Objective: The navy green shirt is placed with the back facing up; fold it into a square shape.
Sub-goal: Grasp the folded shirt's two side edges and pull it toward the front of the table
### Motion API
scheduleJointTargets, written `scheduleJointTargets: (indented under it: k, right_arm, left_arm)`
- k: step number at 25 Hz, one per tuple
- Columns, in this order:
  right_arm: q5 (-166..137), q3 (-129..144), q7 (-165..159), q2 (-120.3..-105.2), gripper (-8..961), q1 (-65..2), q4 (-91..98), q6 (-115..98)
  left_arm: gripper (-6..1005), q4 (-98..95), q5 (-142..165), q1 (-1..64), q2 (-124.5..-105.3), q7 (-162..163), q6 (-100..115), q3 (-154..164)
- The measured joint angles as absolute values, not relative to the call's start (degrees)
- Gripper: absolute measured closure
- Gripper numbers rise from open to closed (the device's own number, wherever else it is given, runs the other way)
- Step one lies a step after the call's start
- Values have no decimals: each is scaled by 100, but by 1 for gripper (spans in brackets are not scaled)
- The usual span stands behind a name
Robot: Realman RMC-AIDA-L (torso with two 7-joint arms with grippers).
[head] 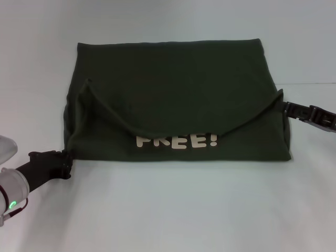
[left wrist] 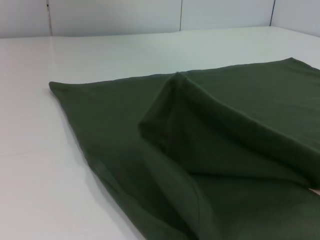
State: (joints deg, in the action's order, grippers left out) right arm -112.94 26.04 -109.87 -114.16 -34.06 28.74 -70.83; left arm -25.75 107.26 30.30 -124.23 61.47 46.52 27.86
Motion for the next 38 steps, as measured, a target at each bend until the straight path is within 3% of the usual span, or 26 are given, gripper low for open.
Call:
scheduleJointTargets:
  k: [4,7,16,30,38]
  right_arm:
    - [-11399,2668,-11059,-11389,272,-3404,2874,-7059]
    - [-11717,2717,-11309,-11356,271,-3448,2882,-6907]
    - [-12483,3274,-12198,-11282,271,-3568,2892,-6327]
    - [-12636,3426,-12264,-11368,270,-3565,2811,-5826]
    - [-12639,3612,-12260,-11507,277,-3640,2736,-5545]
  left_arm:
    - [849,-2595,10733,3034,-12419,6168,4664,2786]
    - [993,-2622,10736,3019,-12418,6183,4741,2786]
    - [993,-2698,10749,2958,-12426,6194,4945,2786]
    - [992,-2677,10716,2985,-12423,6197,4949,2786]
    - [992,-2672,10705,3001,-12419,6197,4932,2786]
